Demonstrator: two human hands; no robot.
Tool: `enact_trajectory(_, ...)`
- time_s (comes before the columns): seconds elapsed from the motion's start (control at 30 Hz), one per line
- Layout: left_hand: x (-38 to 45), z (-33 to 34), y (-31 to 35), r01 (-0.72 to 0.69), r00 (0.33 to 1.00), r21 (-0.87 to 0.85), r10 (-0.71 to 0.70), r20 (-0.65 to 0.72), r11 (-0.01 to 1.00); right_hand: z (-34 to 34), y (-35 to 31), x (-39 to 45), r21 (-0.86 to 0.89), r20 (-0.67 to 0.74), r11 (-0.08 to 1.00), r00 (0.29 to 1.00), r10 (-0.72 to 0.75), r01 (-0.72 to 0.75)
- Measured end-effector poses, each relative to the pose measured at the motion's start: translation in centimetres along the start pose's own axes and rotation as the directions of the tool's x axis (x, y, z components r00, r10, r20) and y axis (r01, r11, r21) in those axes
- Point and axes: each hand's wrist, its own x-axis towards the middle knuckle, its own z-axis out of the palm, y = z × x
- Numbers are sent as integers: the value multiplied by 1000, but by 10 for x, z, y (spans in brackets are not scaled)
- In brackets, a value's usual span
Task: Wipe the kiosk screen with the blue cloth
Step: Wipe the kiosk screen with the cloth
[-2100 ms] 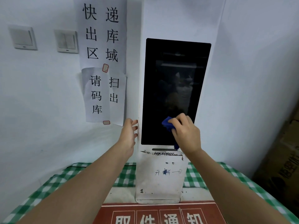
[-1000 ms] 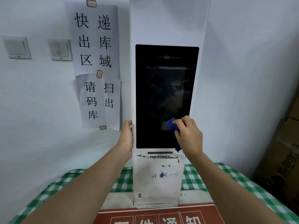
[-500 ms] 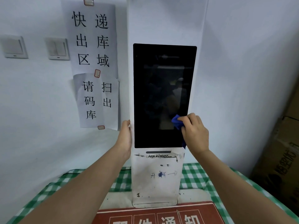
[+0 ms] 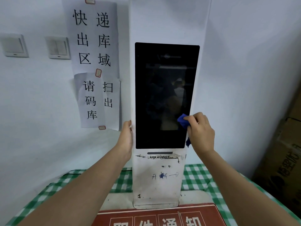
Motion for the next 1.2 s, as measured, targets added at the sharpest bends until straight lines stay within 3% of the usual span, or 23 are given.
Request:
enact_trajectory(0.1, 0, 1, 0, -5, 1000, -17, 5, -7, 1000, 5, -10, -1, 6, 2, 1000, 1000, -9, 9)
enact_trajectory(0.23, -1, 2, 0, -9, 1000, -37, 9, -16, 999, 16, 3, -33, -85, 166, 975, 968, -187, 203)
enact_trajectory(0.3, -2, 2, 1, -15, 1000, -35, 14, -21, 999, 15, 13, -38, -120, 197, 965, 958, -206, 233)
enact_trajectory(0.57, -4, 3, 2, -16, 998, -27, 15, -57, 999, 8, -6, -17, 39, 4, 999, 1000, 27, -27)
enact_trajectory(0.77, -6, 4, 2, -4, 999, -30, 3, -48, 1000, 19, 0, -42, -57, 206, 975, 958, -197, 213)
enact_trajectory(1.03, -6, 1, 4, 4, 999, -19, -5, -47, 1000, 12, -2, -25, 21, 35, 1000, 999, -24, 24)
enact_trajectory(1.13, -6, 2, 3, -5, 999, -37, 4, -46, 999, 20, -10, -35, 11, 96, 998, 993, -62, 61)
enact_trajectory(1.2, -6, 3, 3, -12, 999, -38, 11, -47, 999, 24, -6, -46, -36, 183, 985, 970, -159, 168)
